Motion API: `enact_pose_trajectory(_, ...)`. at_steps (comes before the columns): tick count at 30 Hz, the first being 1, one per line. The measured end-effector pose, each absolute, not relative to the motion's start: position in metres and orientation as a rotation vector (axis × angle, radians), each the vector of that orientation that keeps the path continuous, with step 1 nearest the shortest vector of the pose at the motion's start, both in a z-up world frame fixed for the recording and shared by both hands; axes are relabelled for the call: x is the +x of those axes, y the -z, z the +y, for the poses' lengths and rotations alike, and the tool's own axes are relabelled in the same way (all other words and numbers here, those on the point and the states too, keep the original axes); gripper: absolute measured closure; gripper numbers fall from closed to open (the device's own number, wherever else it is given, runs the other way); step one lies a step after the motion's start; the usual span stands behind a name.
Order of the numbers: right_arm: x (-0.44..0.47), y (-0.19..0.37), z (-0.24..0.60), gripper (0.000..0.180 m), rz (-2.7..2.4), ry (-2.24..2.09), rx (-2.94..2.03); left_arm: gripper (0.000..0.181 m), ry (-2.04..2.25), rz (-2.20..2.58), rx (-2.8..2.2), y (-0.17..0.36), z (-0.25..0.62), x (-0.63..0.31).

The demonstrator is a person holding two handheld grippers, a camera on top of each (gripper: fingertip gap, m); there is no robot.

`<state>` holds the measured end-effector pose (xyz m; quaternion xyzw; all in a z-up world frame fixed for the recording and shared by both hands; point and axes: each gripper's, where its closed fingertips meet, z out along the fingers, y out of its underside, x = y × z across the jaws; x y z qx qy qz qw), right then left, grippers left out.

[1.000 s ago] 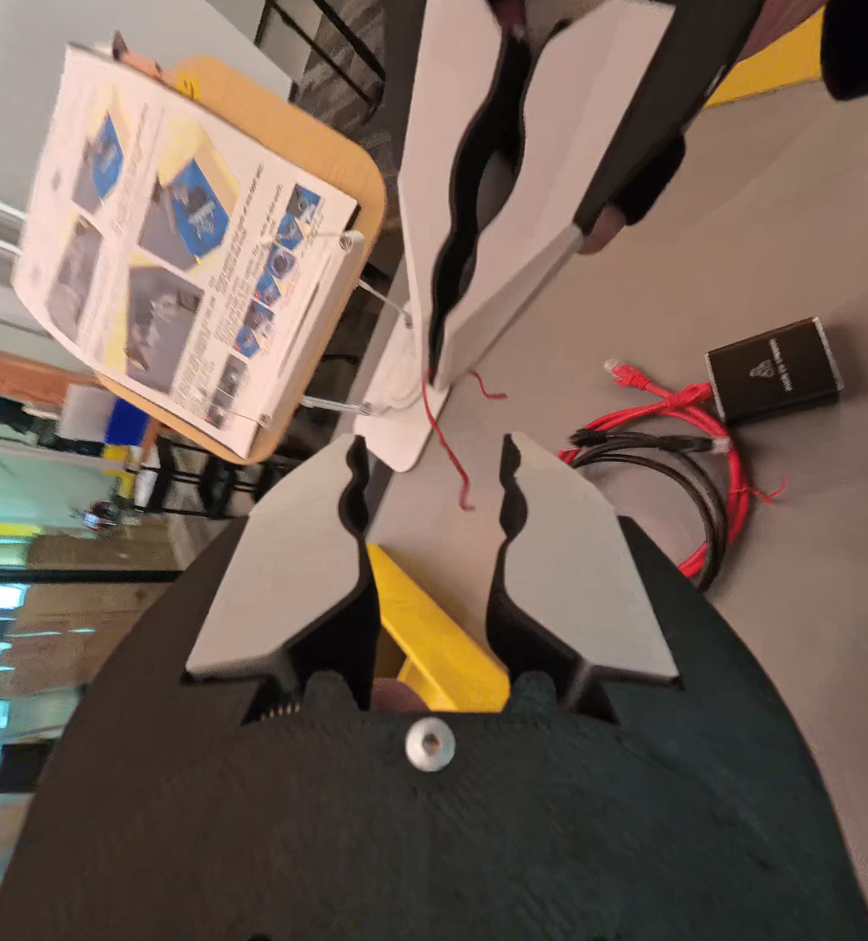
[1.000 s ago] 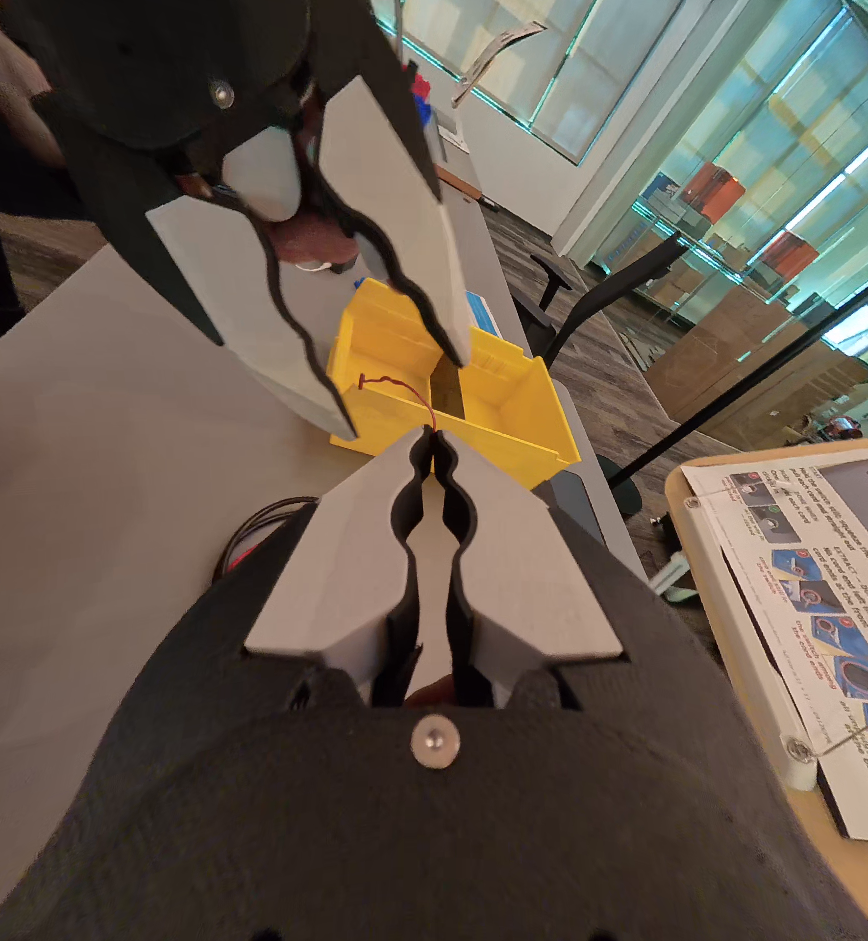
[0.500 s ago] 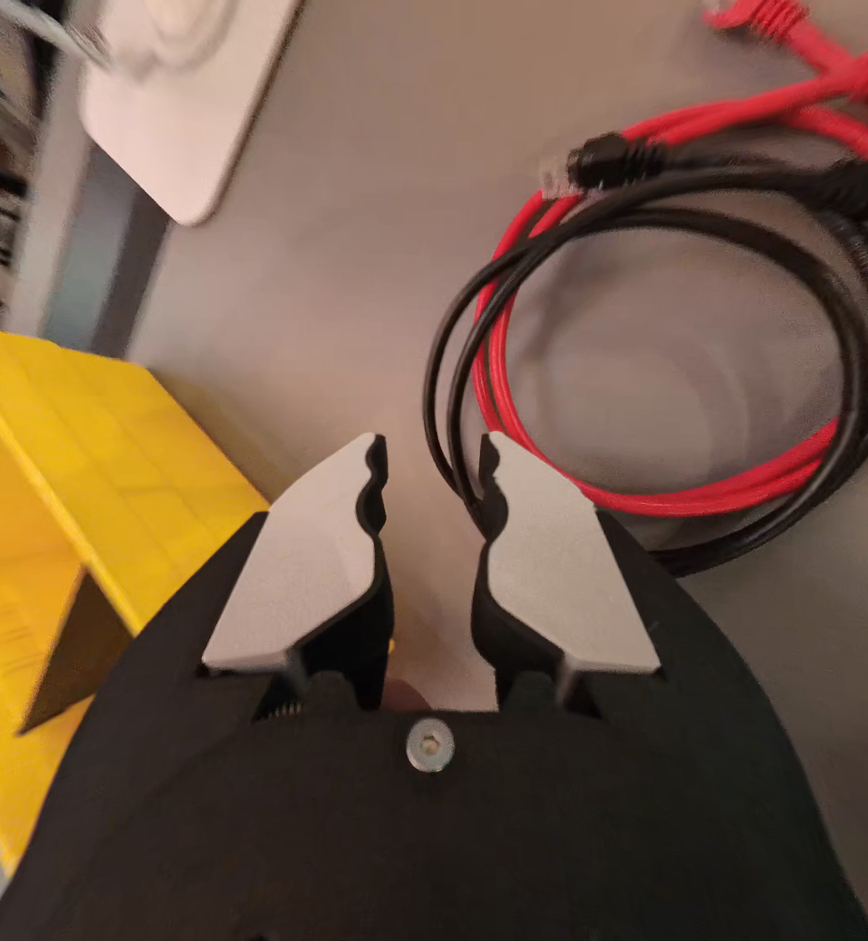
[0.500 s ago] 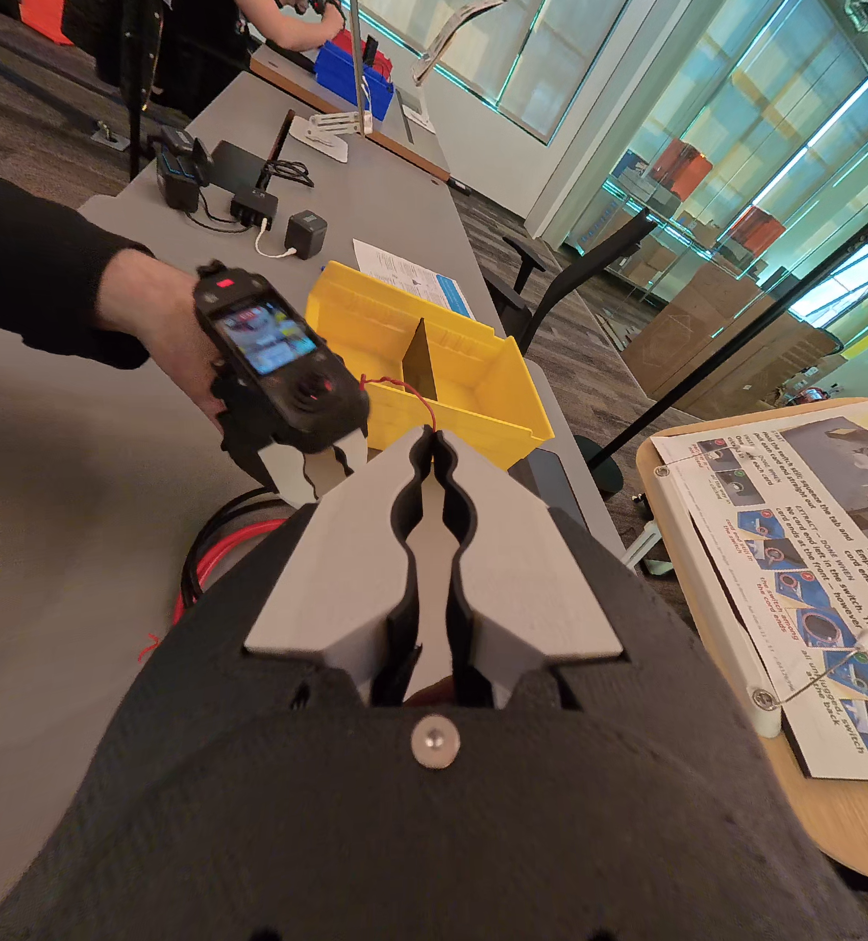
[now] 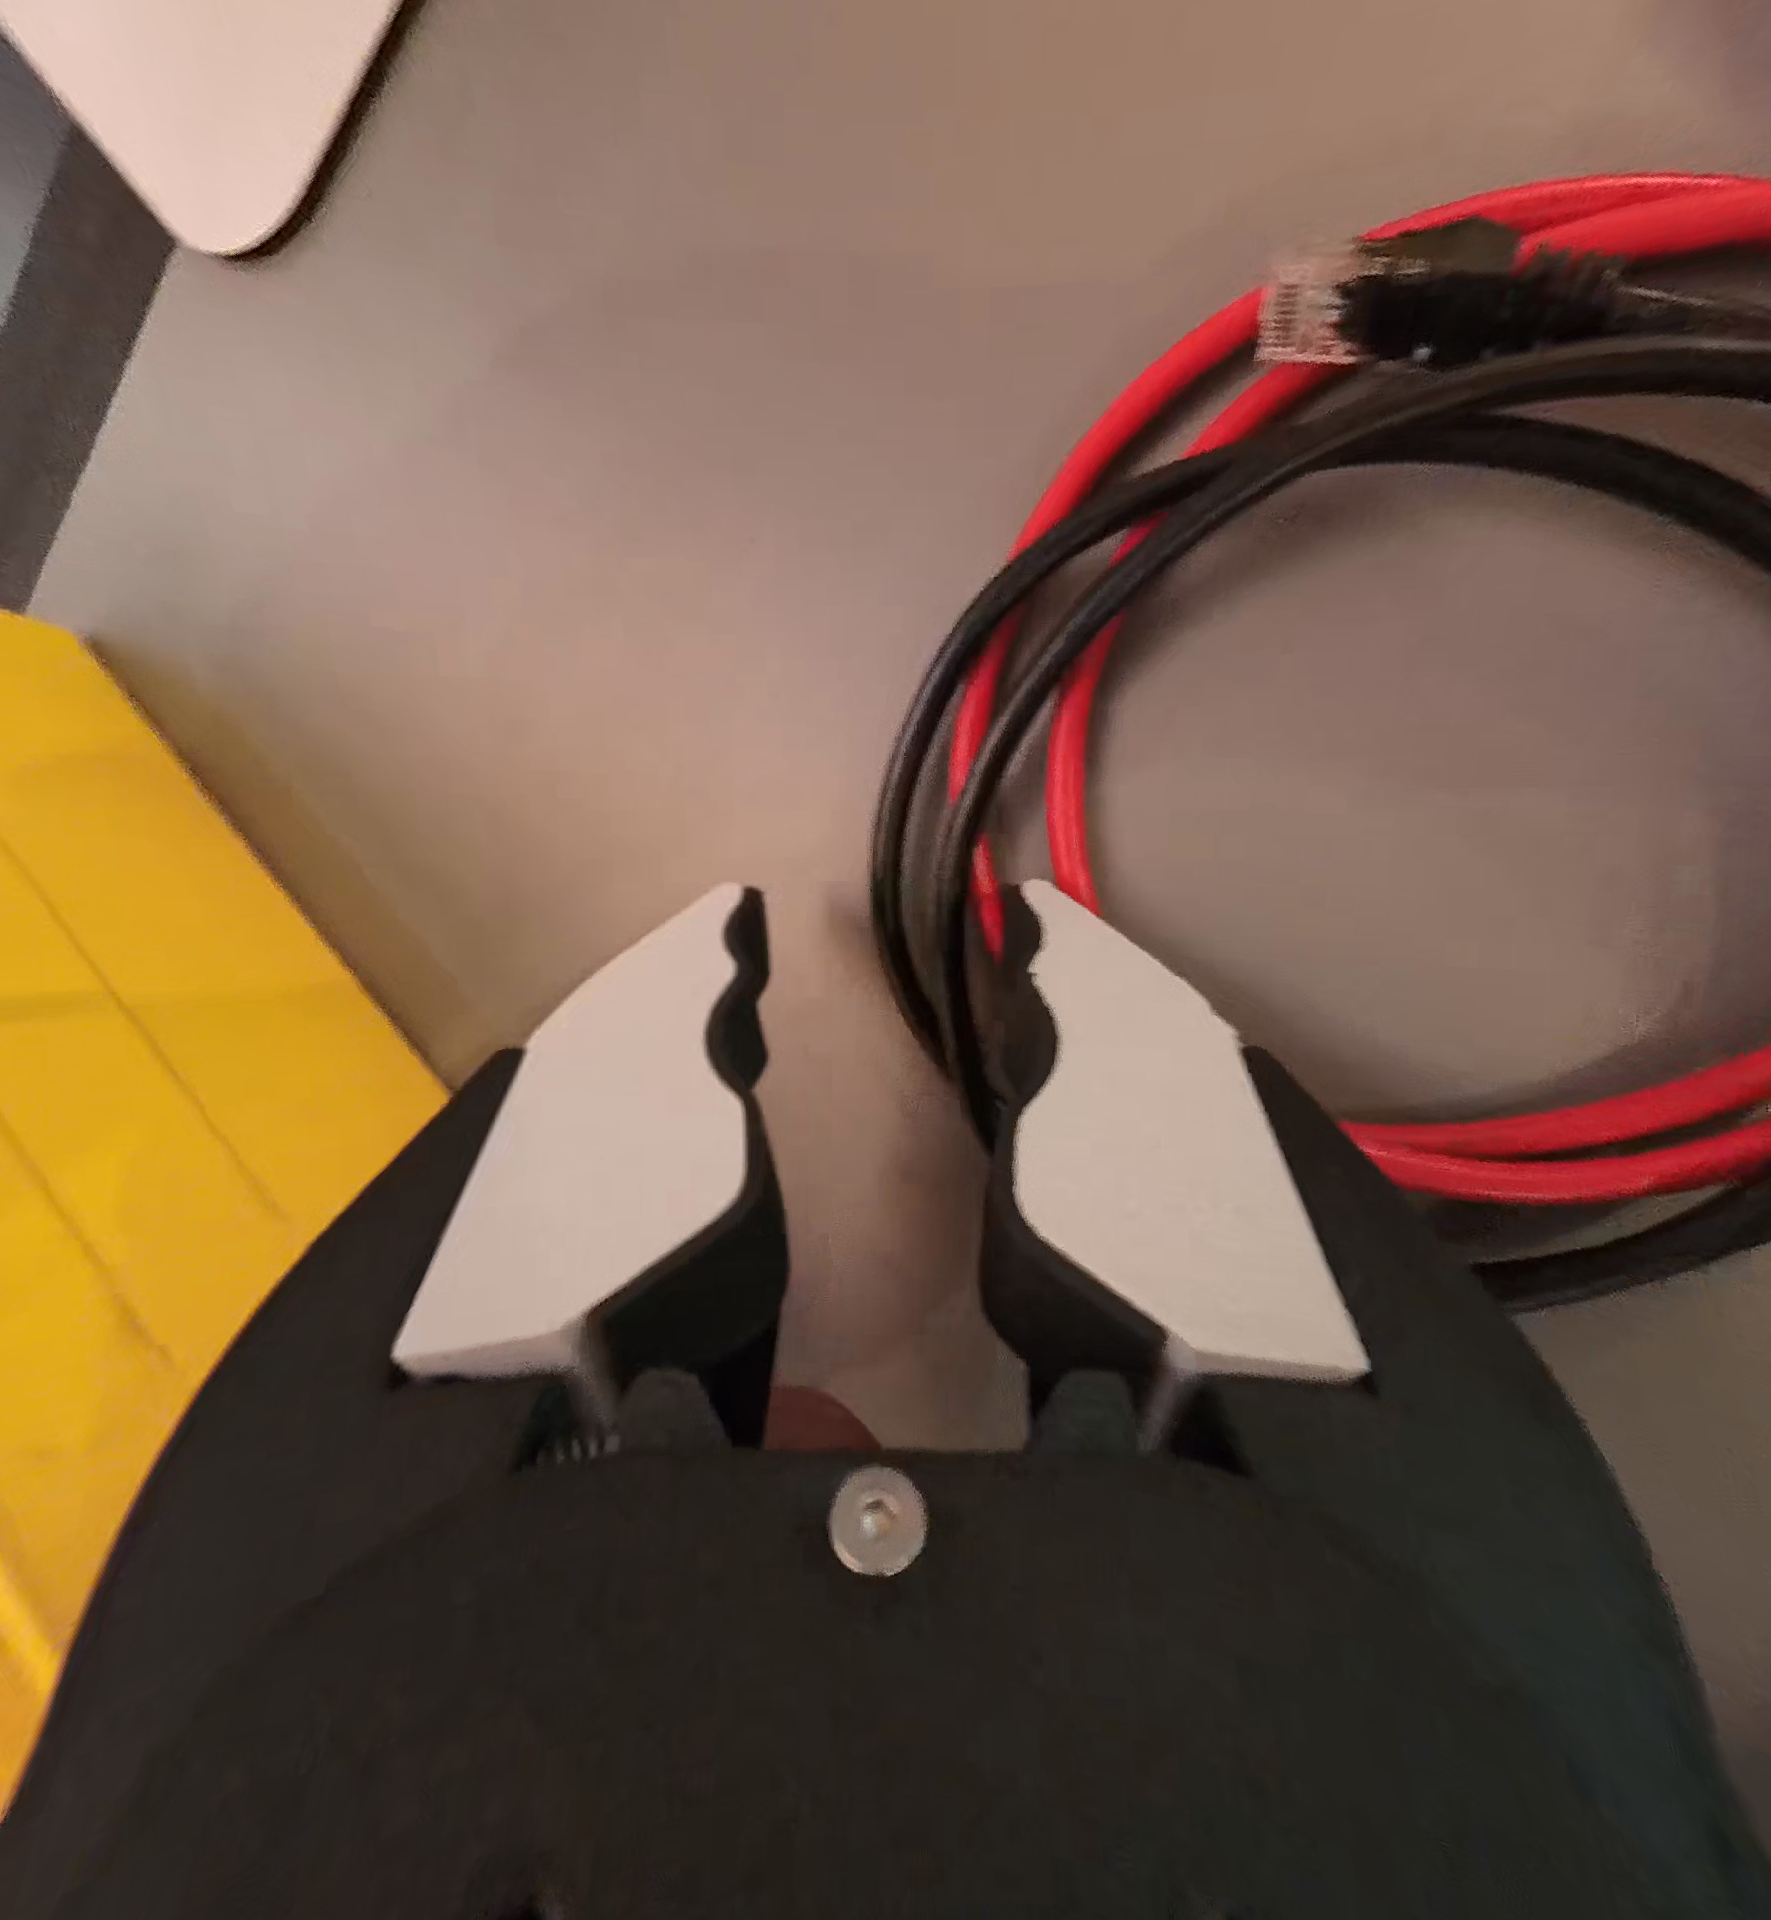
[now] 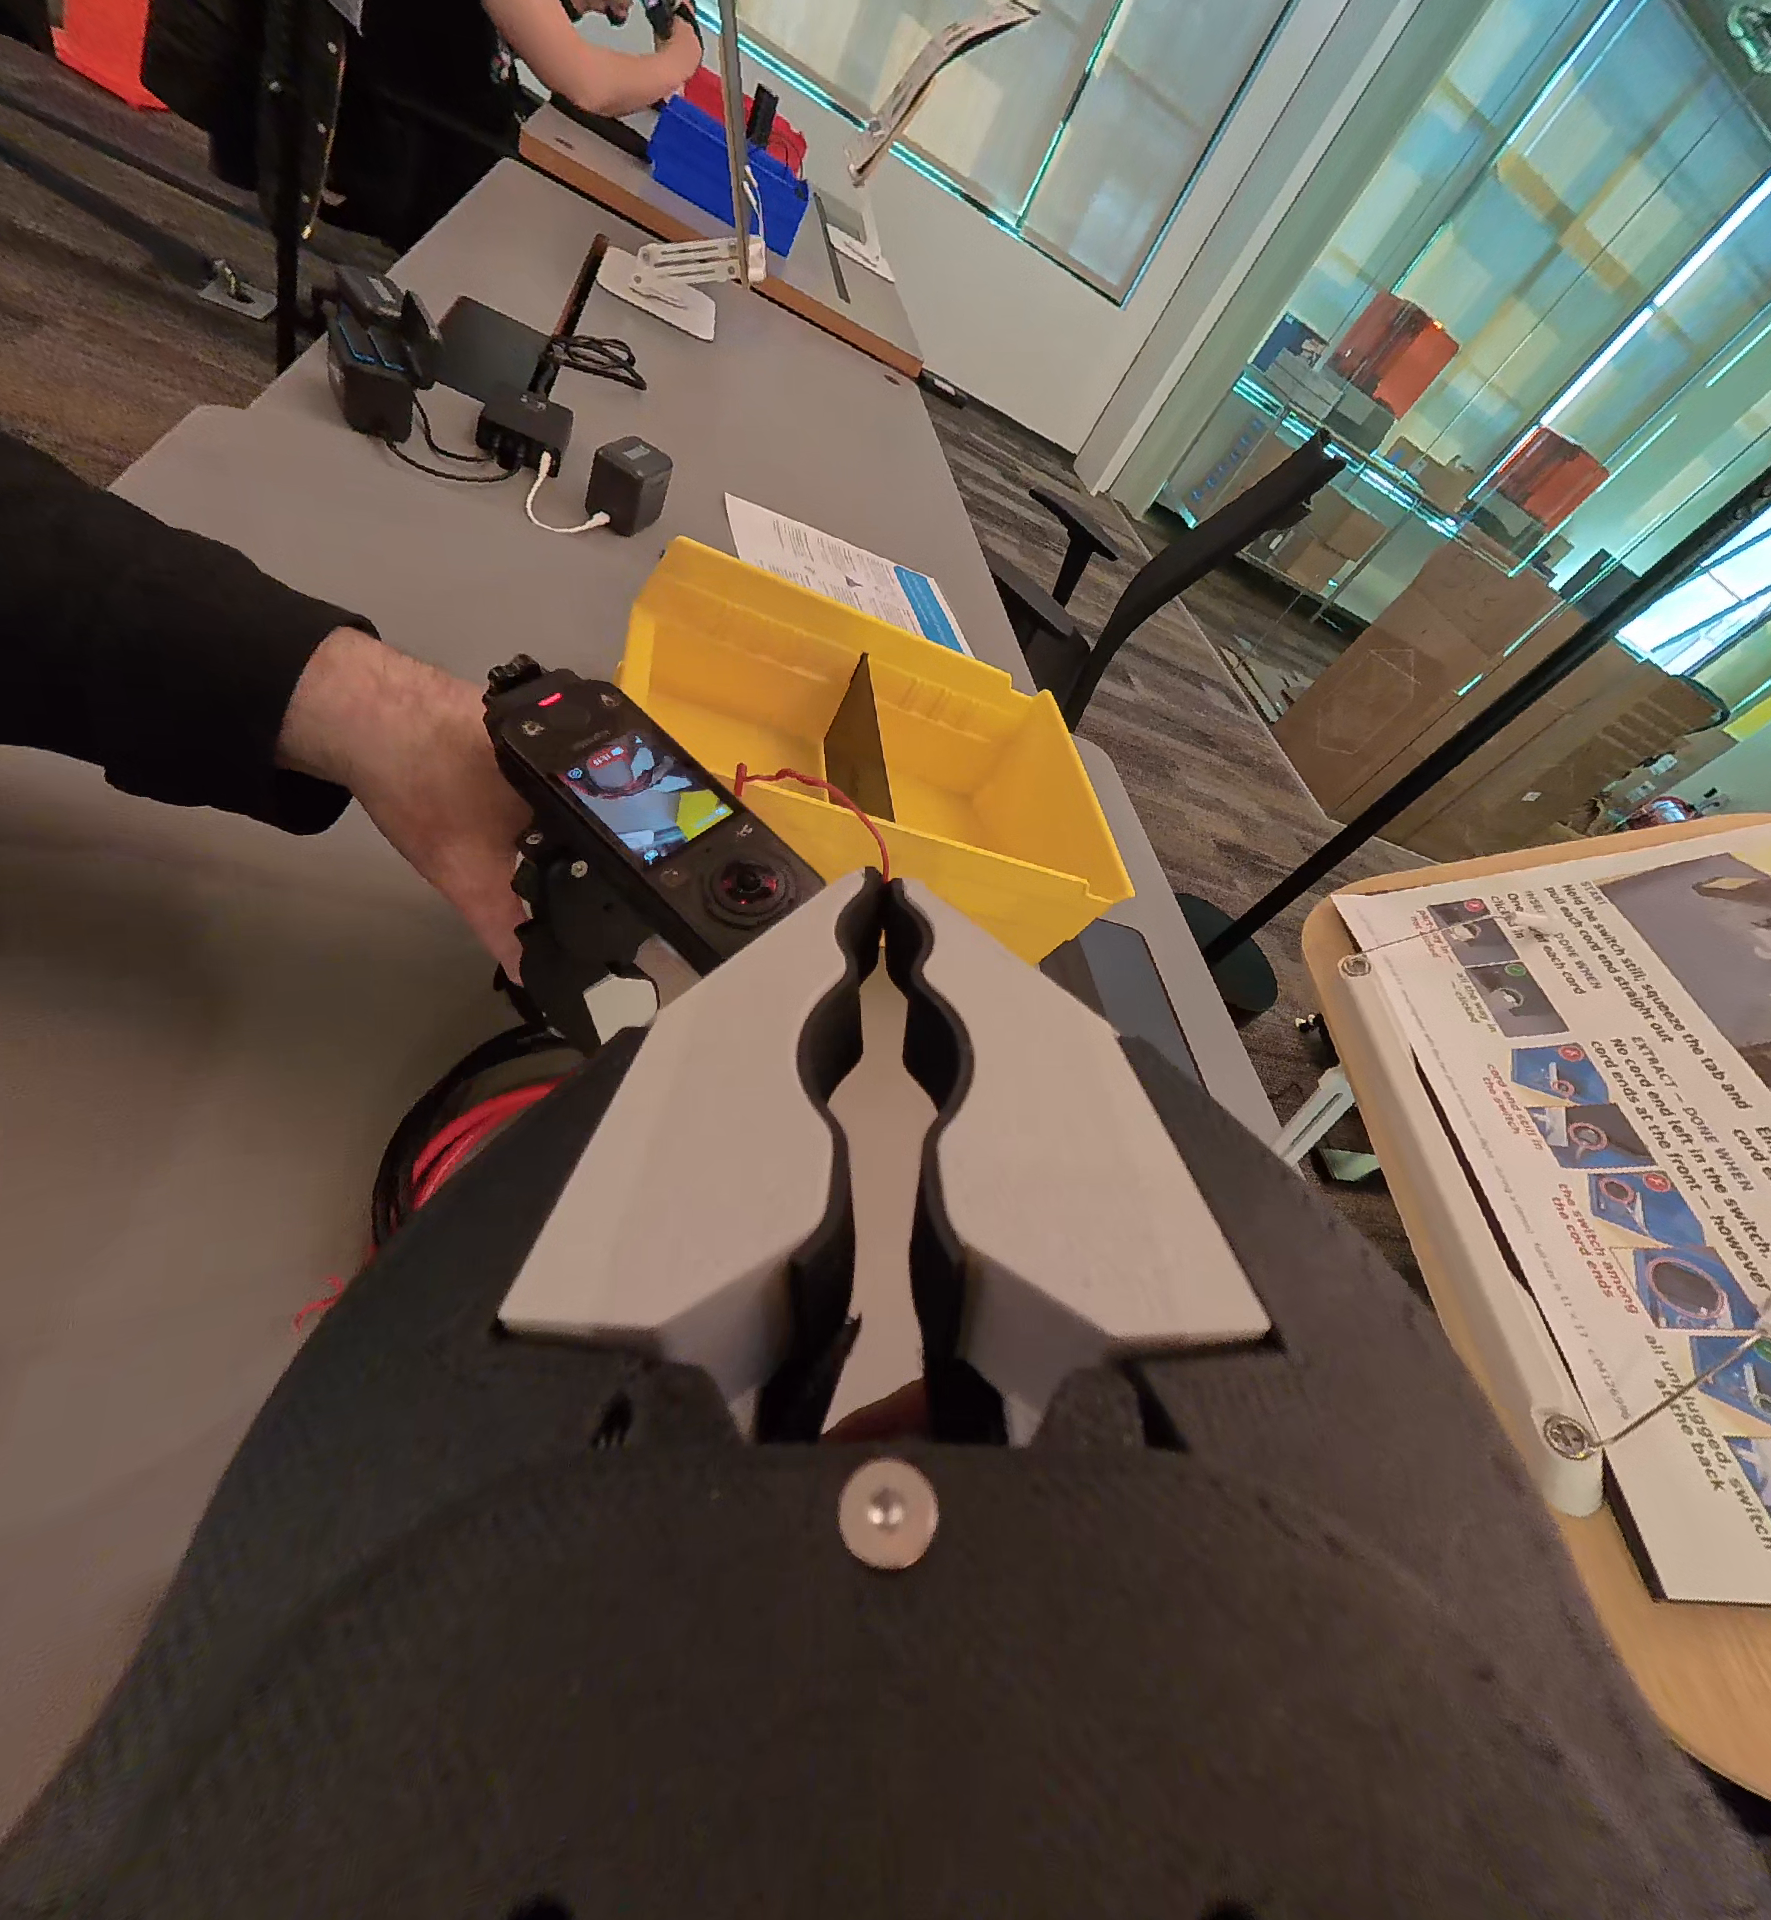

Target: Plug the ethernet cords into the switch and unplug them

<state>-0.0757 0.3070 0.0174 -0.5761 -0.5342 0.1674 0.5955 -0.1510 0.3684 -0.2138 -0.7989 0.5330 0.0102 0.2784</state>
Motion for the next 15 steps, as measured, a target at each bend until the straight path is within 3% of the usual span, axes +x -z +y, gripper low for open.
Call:
enact_pose_trajectory(1,-0.076,-0.018,0.306,0.180,-1.241,-0.388,-1.336,0.133,-0.028,1.413,-2.157,0.211,0.369,-0.154)
enact_pose_trajectory(6,-0.075,-0.022,0.306,0.180,-1.237,-0.388,-1.327,0.141,0.123,1.333,-2.335,0.212,0.345,-0.167)
enact_pose_trajectory(12,-0.079,-0.023,0.304,0.180,-1.243,-0.394,-1.319,0.169,0.234,1.257,-2.397,0.223,0.337,-0.168)
enact_pose_trajectory(15,-0.081,-0.026,0.302,0.180,-1.246,-0.394,-1.310,0.172,0.231,1.228,-2.342,0.224,0.341,-0.164)
